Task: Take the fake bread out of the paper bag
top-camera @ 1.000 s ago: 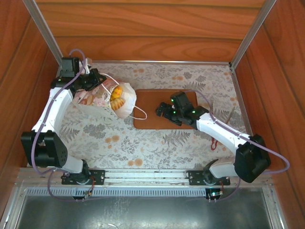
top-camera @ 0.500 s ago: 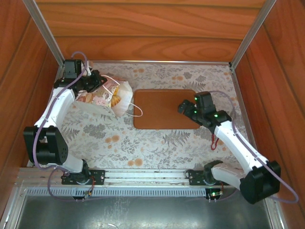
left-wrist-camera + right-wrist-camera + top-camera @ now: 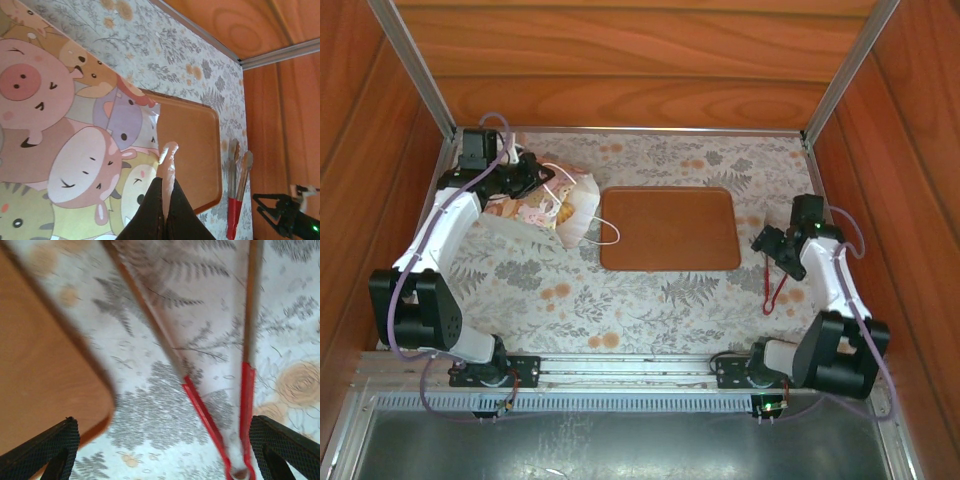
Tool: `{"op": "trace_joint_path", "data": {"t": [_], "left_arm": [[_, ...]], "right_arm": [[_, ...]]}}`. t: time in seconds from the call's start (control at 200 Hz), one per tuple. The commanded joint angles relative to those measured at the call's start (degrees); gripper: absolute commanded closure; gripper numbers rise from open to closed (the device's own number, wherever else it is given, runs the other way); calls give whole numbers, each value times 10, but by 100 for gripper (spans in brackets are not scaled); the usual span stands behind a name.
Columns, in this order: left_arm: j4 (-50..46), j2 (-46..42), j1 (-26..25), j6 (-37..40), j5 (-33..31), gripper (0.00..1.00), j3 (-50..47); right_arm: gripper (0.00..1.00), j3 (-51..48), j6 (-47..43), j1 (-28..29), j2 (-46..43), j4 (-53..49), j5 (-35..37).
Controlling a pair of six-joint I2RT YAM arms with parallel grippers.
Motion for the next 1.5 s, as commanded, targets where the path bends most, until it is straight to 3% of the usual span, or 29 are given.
{"op": "trace_joint_path", "data": {"t": [0.0,0.18,0.375,0.944,1.284,1.384,1.494], "left_arm": [[10,-8,-5,18,18,100,5],[10,-8,-5,18,20,100,9],[10,-9,-5,19,20,100,10],[17,0,-4,9,34,100,18],[26,-4,-5,0,36,100,19],[30,-4,-4,-3,37,100,18],[34,-5,-5,-4,40,100,19]], "right_arm": [[6,30,-39,-20,37,-43,-8],[3,31,-35,-60,63,-30,-2],[1,22,-32,-102,77,-15,-43],[1,61,-73,-104,178,-12,-85],[7,77,-104,-93,199,8,-179],[8,87,-110,-90,206,3,-179],[9,104,-110,-78,208,-24,-120]]}}
